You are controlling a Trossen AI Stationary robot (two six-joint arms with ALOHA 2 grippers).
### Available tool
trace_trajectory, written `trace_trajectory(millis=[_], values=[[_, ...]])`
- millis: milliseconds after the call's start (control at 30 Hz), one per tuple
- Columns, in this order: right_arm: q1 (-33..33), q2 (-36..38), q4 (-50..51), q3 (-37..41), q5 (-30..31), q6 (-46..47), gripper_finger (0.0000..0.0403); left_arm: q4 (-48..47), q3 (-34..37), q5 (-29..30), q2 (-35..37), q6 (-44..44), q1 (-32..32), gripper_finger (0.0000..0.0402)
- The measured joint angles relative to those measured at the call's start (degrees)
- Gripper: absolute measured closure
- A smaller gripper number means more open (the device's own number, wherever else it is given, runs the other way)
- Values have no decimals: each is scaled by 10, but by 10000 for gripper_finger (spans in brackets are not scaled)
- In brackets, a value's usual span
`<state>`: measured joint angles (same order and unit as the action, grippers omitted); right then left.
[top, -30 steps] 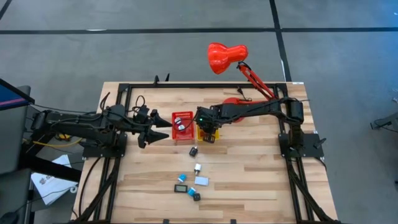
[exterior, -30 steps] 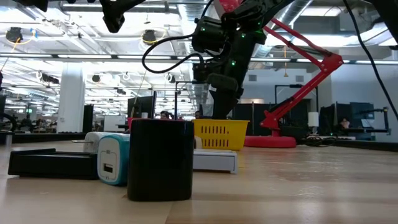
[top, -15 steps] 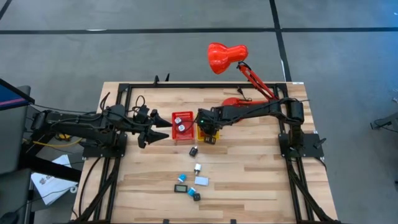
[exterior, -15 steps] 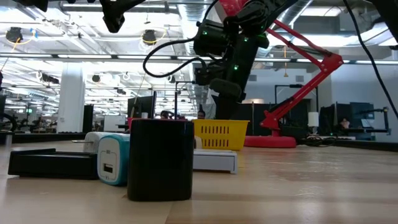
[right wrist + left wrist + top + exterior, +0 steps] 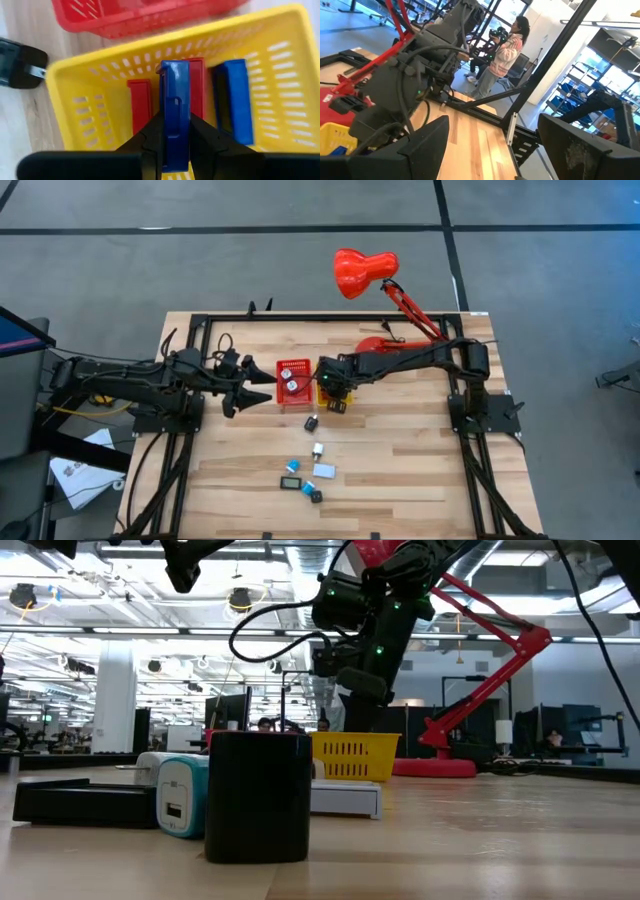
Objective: Pick & Place Office items
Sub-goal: Put the blue digital timer into the yellow basket
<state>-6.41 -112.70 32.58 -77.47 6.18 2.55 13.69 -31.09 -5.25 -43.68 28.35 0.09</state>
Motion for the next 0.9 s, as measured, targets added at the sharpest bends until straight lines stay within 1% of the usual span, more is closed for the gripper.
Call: trace_trajectory(millis=[167,900], values=[[1,-3,6,3,-3,0,343,0,0,13,0,-11,0,101],[0,-2,2,7,-1,0,343,0,0,14,0,-11,0,101]])
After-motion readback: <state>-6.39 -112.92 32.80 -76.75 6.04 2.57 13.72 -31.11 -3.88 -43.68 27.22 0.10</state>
